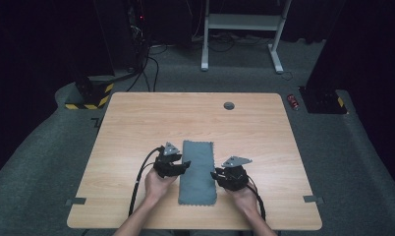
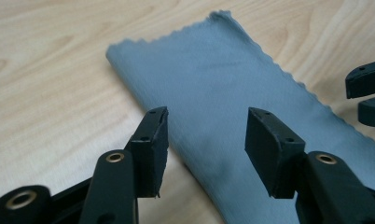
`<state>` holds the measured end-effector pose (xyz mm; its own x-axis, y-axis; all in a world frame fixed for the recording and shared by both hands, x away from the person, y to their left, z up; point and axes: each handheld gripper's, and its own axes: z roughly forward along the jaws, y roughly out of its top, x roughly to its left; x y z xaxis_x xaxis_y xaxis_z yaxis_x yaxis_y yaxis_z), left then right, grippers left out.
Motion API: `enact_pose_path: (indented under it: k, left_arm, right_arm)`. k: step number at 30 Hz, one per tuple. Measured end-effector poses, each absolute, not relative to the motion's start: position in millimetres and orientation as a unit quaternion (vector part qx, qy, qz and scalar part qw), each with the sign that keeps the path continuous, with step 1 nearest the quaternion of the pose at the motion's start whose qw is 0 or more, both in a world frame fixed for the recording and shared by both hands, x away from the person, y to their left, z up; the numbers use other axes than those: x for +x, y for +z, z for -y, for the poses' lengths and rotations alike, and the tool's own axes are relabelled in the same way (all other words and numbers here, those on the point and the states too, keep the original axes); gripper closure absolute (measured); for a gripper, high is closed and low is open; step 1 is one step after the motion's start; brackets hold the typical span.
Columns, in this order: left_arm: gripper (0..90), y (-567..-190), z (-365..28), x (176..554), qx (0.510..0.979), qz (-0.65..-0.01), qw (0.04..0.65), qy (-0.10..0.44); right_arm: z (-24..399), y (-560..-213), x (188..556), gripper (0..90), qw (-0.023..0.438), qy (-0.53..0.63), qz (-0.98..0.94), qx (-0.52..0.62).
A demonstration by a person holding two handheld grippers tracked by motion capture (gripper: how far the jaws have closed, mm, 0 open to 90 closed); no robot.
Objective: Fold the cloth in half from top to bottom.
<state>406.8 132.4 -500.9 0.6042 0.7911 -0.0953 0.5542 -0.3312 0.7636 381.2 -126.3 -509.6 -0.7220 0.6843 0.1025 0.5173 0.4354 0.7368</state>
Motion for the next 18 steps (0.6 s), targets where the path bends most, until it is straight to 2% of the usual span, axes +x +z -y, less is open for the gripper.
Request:
enact_pose_path:
  k: [7, 18]
  left_arm:
    - [49.5, -501, -128, 432, 0.802, -0.429, 0.387, 0.148]
    - [49.5, -505, -123, 450, 0.803, -0.434, 0.374, 0.166]
  right_arm:
    - [113, -506, 405, 75.9, 0.111, 0.393, -0.836, 0.366]
    - [100, -514, 431, 77.6, 0.113, 0.383, -0.837, 0.374]
